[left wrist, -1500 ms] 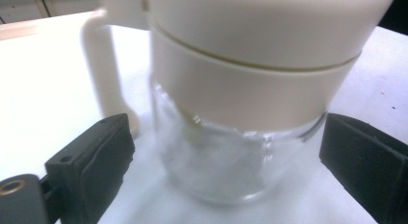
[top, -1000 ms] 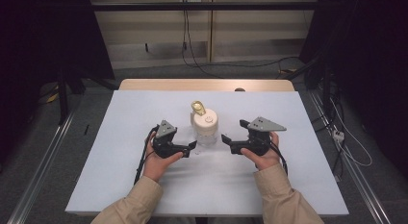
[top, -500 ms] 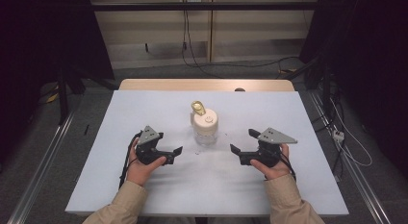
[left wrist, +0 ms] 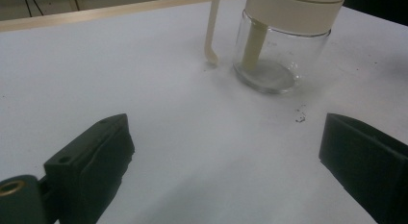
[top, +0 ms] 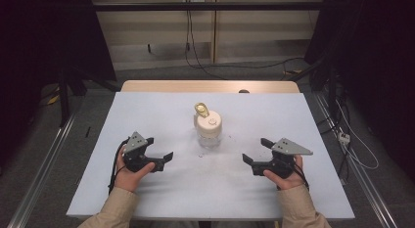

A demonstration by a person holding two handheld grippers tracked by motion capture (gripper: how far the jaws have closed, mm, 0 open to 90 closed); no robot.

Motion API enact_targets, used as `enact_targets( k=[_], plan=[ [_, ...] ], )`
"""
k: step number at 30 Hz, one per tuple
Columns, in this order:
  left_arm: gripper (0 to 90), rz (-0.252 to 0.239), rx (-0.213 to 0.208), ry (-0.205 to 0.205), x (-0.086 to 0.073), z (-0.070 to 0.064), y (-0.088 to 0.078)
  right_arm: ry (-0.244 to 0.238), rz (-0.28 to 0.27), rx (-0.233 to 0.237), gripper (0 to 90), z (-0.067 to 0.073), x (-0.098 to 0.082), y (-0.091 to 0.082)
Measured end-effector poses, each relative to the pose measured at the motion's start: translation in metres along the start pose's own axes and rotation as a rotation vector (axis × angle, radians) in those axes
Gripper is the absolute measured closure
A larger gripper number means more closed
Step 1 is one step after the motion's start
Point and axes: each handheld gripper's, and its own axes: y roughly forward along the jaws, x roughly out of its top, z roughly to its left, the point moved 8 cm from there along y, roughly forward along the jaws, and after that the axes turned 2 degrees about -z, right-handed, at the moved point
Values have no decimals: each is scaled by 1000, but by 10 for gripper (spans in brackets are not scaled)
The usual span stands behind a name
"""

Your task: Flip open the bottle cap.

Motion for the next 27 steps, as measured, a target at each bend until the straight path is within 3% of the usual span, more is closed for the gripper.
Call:
enact_targets(
  k=[15, 27],
  plan=[
    [46, -12, 8, 2, -3, 7, -14, -22, 17, -26, 92, -8, -15, -16],
    [49, -15, 14, -2, -8, 13, -28, -13, 31, -45, 93, -15, -24, -29]
  ],
)
